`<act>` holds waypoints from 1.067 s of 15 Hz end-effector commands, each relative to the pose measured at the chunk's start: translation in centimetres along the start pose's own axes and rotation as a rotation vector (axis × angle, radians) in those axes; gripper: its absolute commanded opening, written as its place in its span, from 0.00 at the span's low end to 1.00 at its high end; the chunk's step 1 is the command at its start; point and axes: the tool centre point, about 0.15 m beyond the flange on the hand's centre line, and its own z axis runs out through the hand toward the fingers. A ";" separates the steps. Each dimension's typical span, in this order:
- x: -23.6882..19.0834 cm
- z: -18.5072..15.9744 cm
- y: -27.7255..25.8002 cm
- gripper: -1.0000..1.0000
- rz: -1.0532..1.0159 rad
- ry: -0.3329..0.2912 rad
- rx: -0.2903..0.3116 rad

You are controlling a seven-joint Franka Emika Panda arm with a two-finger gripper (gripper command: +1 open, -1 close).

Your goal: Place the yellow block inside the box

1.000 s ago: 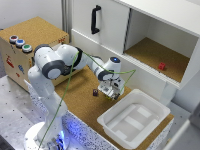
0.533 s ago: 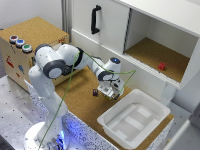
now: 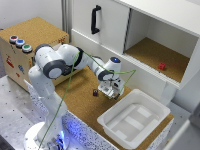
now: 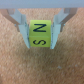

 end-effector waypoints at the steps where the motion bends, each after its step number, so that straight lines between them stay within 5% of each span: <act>1: -1.5 -8.9 4.1 0.00 0.045 0.100 0.056; 6: -5.2 -14.1 9.9 0.00 0.100 0.146 0.055; 11: -8.1 -11.1 17.2 0.00 0.133 0.034 0.100; 16: -9.6 -7.2 23.3 0.00 0.121 -0.049 0.061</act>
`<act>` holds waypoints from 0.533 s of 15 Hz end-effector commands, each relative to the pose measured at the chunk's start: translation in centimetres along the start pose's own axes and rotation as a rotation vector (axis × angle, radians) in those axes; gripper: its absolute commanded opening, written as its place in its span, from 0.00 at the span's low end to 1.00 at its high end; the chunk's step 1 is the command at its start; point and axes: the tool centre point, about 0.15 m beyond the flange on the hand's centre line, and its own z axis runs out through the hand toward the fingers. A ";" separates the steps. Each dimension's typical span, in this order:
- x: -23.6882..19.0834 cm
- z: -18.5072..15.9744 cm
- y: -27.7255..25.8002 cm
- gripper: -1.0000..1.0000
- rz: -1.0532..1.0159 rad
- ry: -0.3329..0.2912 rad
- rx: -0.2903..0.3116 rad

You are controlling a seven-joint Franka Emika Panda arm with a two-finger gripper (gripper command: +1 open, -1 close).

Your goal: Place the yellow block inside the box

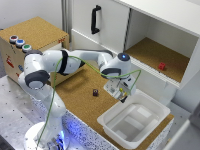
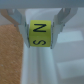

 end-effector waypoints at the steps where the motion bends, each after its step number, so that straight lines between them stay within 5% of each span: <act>1: 1.0 4.5 8.2 0.00 -0.033 -0.154 0.050; 5: 0.9 8.2 9.2 0.00 -0.079 -0.174 0.046; 8: 1.0 9.4 9.6 0.00 -0.079 -0.132 0.024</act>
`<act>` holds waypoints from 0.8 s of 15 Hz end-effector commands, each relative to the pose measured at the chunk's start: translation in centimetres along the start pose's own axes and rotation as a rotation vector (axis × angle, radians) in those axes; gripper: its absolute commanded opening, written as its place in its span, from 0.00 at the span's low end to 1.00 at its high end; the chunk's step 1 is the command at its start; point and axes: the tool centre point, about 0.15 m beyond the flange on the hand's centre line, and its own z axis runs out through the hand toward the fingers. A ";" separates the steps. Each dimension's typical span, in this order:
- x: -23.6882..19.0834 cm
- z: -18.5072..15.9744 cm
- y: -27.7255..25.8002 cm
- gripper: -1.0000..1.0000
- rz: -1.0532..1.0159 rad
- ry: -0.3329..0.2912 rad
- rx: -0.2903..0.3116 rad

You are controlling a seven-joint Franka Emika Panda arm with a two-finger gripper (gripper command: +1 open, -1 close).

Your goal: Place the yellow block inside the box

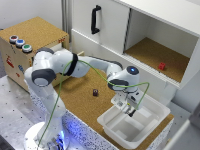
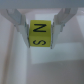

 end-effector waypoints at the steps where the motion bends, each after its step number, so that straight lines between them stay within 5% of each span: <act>1: 2.0 3.9 2.9 0.00 -0.030 -0.017 0.067; 7: 1.6 5.3 2.1 0.00 0.001 -0.019 0.079; 8: 1.6 4.6 1.8 1.00 0.006 0.000 0.057; 12: 1.4 -0.5 0.5 1.00 0.051 0.103 0.065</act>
